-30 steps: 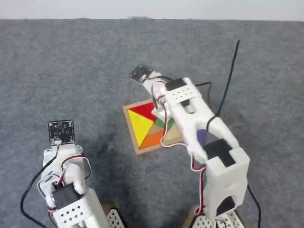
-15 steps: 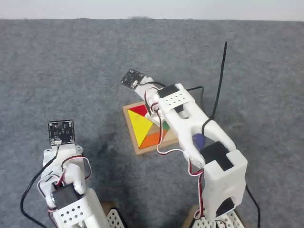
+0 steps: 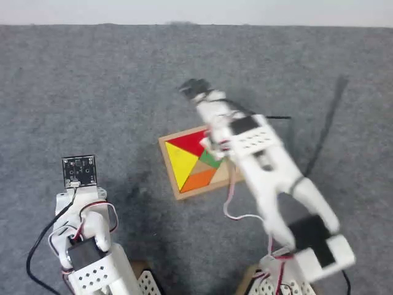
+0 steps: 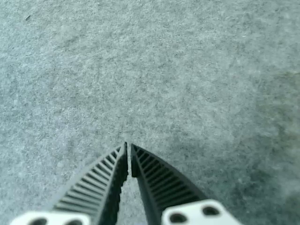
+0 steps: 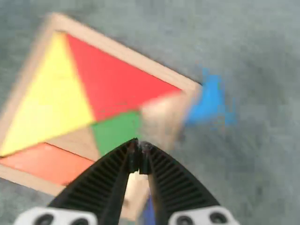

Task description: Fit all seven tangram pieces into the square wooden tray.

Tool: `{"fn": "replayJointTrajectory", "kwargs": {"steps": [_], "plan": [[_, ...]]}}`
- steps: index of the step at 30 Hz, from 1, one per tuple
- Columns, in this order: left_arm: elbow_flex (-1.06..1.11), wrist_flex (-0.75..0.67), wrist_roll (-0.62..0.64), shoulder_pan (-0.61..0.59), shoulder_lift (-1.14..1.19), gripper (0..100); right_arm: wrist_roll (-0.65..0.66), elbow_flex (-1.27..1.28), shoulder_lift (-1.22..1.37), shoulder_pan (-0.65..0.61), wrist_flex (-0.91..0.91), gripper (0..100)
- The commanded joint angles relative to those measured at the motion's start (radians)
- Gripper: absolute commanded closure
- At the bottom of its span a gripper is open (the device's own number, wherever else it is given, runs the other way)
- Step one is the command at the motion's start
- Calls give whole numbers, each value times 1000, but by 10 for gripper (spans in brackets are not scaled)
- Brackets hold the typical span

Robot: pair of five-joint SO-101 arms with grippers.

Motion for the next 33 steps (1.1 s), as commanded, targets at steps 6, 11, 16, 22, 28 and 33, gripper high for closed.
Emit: {"fn": "replayJointTrajectory", "kwargs": {"steps": [6,11,16,22,28,33], "plan": [[-8,3,-12,0,-15,985,-147,299,-295,202,-59,975],[-8,3,-12,0,-15,985,-144,377,-272,196,-30,844],[-8,3,-12,0,-15,985,-86,381,-209,136,16,810],[-8,3,-12,0,-15,985,-52,356,-94,140,7,808],[-8,3,-12,0,-15,985,-11,301,-12,145,10,807],[-8,3,-12,0,-15,985,40,278,-16,145,12,807]]}}
